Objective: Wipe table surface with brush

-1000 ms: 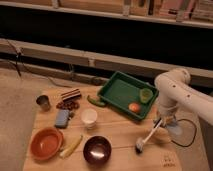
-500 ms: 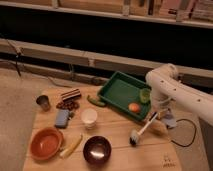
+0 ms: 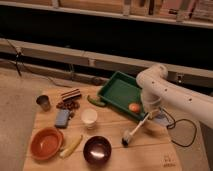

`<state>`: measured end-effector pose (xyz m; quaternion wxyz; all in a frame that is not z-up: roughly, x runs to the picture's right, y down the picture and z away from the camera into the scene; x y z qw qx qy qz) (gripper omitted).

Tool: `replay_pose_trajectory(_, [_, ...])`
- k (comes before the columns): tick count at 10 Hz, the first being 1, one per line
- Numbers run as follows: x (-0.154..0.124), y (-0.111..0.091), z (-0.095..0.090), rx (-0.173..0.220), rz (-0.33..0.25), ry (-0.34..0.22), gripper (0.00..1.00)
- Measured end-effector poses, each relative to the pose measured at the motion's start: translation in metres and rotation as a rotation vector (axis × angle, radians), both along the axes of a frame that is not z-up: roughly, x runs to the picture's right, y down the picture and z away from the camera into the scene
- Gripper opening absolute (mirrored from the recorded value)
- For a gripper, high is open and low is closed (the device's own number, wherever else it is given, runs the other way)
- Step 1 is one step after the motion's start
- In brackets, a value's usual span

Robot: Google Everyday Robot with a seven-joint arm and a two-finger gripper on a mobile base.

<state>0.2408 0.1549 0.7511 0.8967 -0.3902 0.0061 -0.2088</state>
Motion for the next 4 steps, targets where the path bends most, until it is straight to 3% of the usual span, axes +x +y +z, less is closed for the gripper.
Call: replay_pose_trajectory(4, [-0.0074,0.0057,0.0023,0.015,-0.020,-0.030,0.00])
